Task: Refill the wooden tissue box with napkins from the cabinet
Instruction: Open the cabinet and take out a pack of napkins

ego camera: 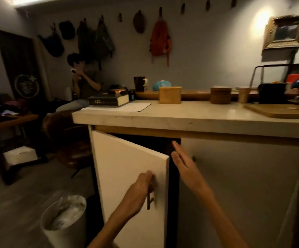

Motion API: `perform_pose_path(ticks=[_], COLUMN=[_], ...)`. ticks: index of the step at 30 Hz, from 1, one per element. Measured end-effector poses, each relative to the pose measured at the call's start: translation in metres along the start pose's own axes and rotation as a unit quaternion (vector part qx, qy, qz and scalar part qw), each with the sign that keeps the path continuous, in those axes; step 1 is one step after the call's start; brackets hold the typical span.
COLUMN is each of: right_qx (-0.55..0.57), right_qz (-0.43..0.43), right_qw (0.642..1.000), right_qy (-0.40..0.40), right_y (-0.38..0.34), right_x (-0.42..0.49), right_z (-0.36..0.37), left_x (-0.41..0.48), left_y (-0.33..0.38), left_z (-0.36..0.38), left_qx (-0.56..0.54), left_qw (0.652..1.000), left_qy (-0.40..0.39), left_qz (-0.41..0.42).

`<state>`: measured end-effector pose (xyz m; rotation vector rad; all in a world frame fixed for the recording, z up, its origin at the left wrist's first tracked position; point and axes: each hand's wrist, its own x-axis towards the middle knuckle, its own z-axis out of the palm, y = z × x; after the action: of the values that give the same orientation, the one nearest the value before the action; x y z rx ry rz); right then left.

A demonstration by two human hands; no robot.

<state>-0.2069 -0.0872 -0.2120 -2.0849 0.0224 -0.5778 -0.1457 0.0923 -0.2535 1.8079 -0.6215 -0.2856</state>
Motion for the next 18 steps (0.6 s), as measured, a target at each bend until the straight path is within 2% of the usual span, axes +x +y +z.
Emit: perform_pose_path(ticks=[2,4,6,8,10,13,18], right_qx=[0.086,0.149,0.202,0.234,0.216,0.176,0.087], right_qz=[0.032,0.06,0.066,0.032,-0.003,-0.042,-0.09], right_qw=[0.993,0.974,0.957,0.948,0.951,0.95,0.95], right_qy=[-0.074,-0.158,-0.197,-0.213,-0.22,-0.255,-0.286], right_y=[-0.014,-0.036,-0.056,-0.076,-0.089,-0.104,-0.094], right_x=[-0.023,-0.037,-0.049,-0.058,-0.061,-0.05,-0.015], right_z=[0.033,0.075,0.125,0.174,0.216,0.251,0.26], left_x=[-0.025,-0.049,-0.067,-0.076,-0.078,-0.08,-0.072], left_y=[0.008,0.013,0.025,0.035,0.038,0.038,0.045], left_z=[-0.028,-0.064,-0.096,-0.128,-0.166,-0.221,-0.265], left_qx=[-0.042,-0.041,-0.032,-0.03,-0.05,-0.005,0.077], left_qw=[0.998,0.992,0.989,0.991,0.983,0.971,0.953], left_qy=[0.005,0.048,0.063,0.057,0.062,0.046,0.029], left_qz=[-0.05,-0.106,-0.129,-0.117,-0.164,-0.236,-0.29])
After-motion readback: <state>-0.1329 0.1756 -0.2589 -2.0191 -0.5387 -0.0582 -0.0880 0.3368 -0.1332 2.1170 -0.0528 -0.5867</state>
